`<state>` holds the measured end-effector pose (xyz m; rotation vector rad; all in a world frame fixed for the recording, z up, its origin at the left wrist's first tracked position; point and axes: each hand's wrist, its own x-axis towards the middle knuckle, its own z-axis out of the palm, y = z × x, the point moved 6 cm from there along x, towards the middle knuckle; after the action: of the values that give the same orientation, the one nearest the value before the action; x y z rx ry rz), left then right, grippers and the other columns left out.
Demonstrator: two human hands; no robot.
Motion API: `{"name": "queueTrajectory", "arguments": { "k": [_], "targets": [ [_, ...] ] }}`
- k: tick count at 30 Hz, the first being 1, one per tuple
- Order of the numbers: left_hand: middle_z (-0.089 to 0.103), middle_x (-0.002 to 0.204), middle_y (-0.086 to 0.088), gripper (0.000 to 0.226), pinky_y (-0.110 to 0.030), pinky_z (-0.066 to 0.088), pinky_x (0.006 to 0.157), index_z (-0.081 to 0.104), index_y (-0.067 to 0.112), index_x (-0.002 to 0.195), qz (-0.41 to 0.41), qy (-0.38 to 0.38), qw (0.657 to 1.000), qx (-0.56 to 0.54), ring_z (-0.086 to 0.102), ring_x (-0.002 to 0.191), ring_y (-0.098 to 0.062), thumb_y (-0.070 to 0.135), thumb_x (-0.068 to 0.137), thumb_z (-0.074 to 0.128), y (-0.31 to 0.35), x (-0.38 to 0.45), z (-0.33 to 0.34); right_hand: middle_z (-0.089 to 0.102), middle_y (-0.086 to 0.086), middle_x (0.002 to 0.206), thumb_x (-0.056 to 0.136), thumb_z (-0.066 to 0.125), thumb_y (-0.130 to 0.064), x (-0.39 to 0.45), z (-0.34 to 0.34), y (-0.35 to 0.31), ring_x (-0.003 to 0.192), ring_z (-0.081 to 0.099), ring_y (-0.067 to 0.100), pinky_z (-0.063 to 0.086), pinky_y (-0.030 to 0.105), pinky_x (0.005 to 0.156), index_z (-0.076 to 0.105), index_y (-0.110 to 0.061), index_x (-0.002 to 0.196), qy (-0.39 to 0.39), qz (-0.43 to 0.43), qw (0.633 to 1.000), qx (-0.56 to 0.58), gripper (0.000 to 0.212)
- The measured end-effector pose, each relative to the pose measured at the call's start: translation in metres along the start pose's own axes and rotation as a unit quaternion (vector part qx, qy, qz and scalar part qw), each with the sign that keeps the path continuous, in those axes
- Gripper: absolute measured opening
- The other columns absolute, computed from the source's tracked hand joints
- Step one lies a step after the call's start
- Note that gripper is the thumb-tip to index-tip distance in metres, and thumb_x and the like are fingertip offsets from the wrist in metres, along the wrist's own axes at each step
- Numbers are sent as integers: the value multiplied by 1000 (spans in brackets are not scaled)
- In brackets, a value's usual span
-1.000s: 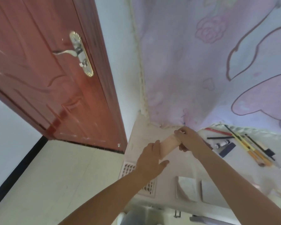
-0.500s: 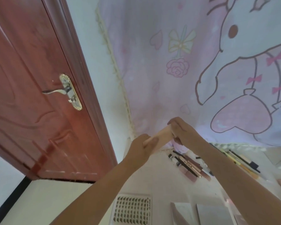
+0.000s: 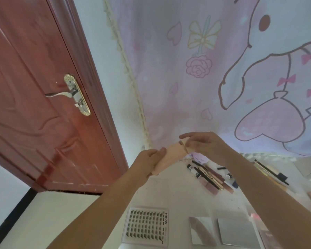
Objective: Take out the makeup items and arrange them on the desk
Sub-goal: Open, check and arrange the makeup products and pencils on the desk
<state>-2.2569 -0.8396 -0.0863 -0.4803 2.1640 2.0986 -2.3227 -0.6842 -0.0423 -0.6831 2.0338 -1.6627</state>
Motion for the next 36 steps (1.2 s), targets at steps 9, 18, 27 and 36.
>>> {"name": "queueTrajectory", "arguments": {
  "k": [9,18,27,36],
  "targets": [
    [36,41,6,37,-15,30,37,46,9,60,-84,-69,991,-71,34,35,-6,26,93,47,-46,-11,-6,67,-6,95,78,54,18,-5,22,48,80,65,-5,52,11,72,62,-7,107,-2,108,993,37,40],
    [62,75,-2,16,-16,52,55,59,6,86,-206,-99,971,-66,61,63,-8,16,94,48,-115,-39,-14,64,3,75,78,50,20,-13,53,105,67,57,12,43,21,67,65,-5,100,-32,222,972,-63,37],
    [56,74,-4,15,-37,53,89,59,-2,86,-268,-30,963,13,61,74,-22,-8,89,46,-182,-60,32,65,21,105,81,58,6,-8,74,185,97,62,30,47,32,93,66,6,94,-164,219,933,-235,15],
    [58,81,-1,26,-14,43,60,58,10,114,-264,196,935,129,57,75,-16,10,87,56,-211,-79,64,63,4,90,79,62,1,-9,73,220,87,54,11,37,-3,63,68,2,93,-169,183,939,-238,16]
  ]
}}
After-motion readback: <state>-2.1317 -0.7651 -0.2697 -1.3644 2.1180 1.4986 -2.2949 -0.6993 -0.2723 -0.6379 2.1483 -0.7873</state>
